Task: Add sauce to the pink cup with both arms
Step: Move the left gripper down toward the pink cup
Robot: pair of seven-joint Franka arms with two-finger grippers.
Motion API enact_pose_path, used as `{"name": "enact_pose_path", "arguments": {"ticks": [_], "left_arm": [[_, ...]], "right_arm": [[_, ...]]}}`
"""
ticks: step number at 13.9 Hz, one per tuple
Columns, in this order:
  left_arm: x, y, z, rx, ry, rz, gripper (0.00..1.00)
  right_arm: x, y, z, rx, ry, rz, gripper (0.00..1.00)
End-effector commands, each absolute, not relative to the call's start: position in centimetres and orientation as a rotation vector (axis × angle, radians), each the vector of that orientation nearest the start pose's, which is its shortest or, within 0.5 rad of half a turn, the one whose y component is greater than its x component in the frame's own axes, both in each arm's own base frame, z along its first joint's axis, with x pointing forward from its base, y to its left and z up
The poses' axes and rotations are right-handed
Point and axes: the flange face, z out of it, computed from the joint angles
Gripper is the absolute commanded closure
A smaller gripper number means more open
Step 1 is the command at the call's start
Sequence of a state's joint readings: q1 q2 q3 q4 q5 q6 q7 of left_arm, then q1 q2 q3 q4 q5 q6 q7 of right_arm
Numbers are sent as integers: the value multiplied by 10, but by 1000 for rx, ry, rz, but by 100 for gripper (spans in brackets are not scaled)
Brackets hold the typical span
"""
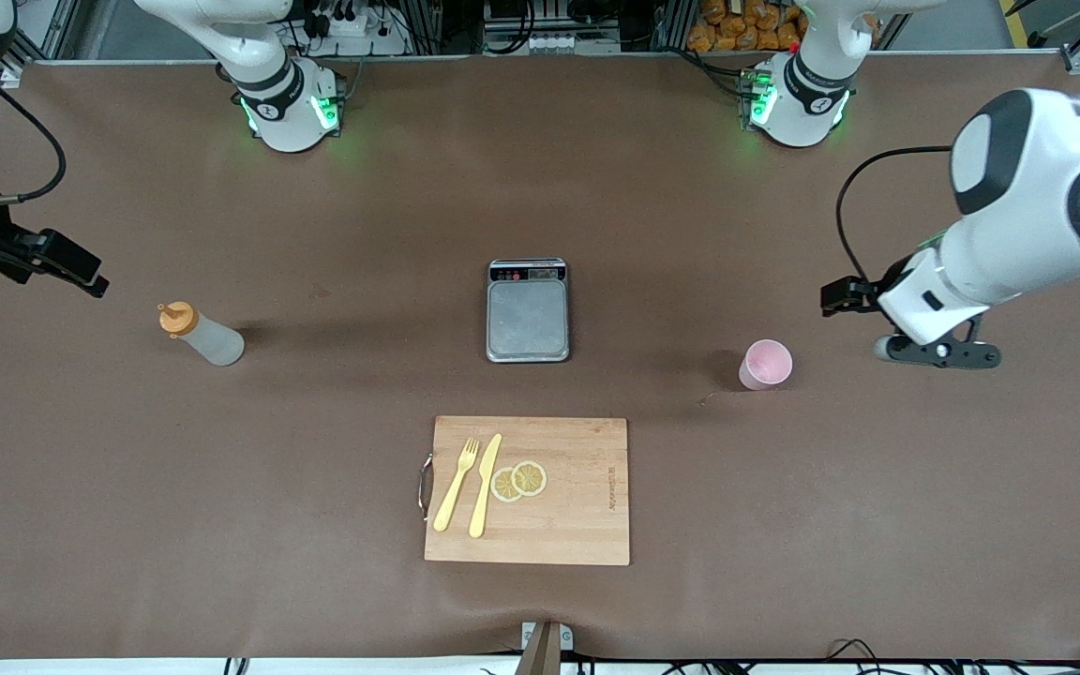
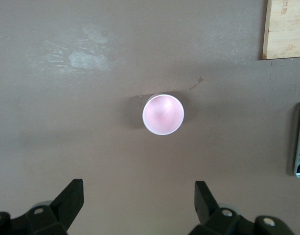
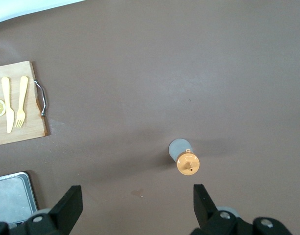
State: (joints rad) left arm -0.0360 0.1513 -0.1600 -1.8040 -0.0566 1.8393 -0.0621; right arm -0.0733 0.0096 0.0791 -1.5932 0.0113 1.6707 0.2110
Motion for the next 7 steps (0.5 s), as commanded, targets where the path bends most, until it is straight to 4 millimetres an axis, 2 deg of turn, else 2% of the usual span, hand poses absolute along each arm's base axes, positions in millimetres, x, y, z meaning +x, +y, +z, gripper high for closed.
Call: {"name": "enact_pose_path", "arguments": {"ticks": [1,5,7], "left_arm": [[563,-122,412,-3208,165,114,0],[572,-122,360,-3215,156,72,0],[570,-121,343,-3217,153,52,0]], "right_arm": [[567,0,616,-3104,336,-89,0],[572,-25,610,-3095,376,-77,0],[573,-22,610,-3152,257,-80,0]]}}
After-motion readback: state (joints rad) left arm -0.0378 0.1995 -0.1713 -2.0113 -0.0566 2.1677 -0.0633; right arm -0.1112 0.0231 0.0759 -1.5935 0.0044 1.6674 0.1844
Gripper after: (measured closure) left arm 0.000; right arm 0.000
